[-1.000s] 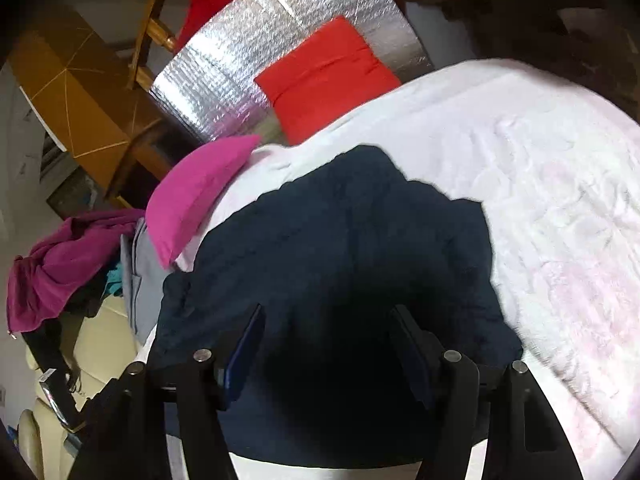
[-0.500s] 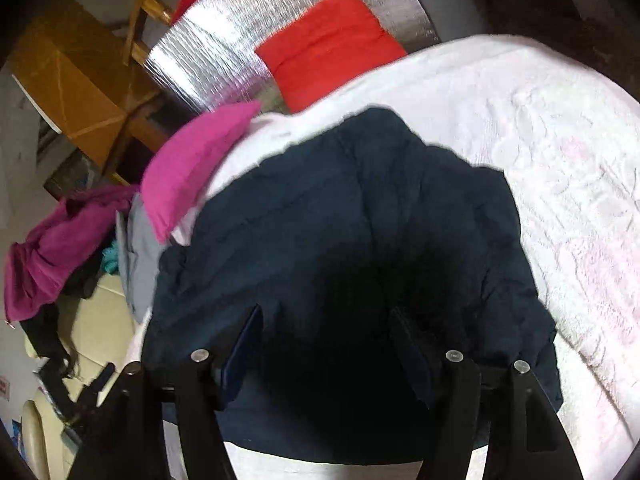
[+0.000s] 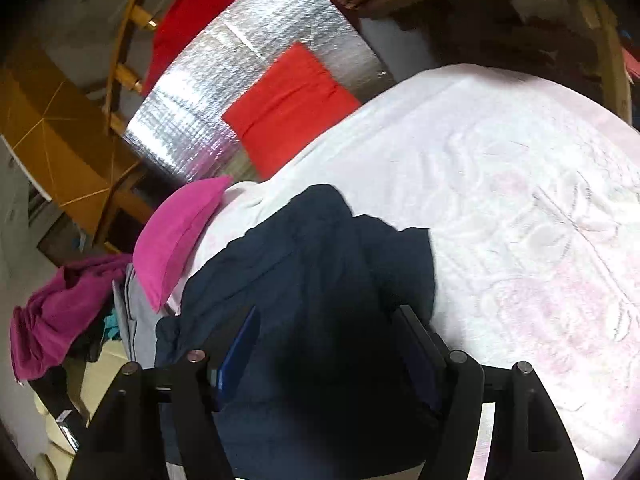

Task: Fold large clothes
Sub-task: 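Grasp the jacket side with the left gripper and fold it over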

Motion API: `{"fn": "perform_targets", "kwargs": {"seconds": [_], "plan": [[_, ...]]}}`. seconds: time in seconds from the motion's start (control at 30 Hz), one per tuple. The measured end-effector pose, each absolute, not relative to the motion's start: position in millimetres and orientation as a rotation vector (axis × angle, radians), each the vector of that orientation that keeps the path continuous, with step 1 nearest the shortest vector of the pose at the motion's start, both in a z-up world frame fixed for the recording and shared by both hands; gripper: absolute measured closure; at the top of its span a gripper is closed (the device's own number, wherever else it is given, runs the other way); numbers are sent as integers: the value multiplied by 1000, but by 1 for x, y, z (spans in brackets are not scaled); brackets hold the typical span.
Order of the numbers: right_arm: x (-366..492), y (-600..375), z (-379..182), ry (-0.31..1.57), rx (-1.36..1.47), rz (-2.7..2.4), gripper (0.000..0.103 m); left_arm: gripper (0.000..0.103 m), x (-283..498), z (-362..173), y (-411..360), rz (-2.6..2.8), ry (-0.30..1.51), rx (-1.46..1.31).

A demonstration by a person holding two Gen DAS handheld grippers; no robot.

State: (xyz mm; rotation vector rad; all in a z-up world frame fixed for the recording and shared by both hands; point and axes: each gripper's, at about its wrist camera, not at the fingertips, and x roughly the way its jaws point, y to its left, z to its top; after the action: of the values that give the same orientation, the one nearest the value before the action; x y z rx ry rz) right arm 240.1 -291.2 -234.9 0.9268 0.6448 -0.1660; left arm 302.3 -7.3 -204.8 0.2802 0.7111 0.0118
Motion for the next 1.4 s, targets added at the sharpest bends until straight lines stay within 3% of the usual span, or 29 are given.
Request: {"fn": "perform_targets", "kwargs": {"seconds": [0.33, 0.77, 1.03, 1.27, 1.4], "plan": [[238, -319, -259, 716, 1021, -126, 27, 11, 316, -207, 0, -61, 775, 243], [249, -339, -298, 842, 1063, 16, 24, 11, 373, -232, 90, -317, 1028, -359], [267, -336, -312, 912, 1032, 66, 20, 11, 384, -251, 85, -313, 1116, -291], [290, -326, -314, 891, 1029, 112, 7, 7, 385, -265, 86, -358, 1169, -347], [300, -315, -311, 875, 1019, 153, 6, 6, 388, -272, 87, -408, 1203, -394]]}}
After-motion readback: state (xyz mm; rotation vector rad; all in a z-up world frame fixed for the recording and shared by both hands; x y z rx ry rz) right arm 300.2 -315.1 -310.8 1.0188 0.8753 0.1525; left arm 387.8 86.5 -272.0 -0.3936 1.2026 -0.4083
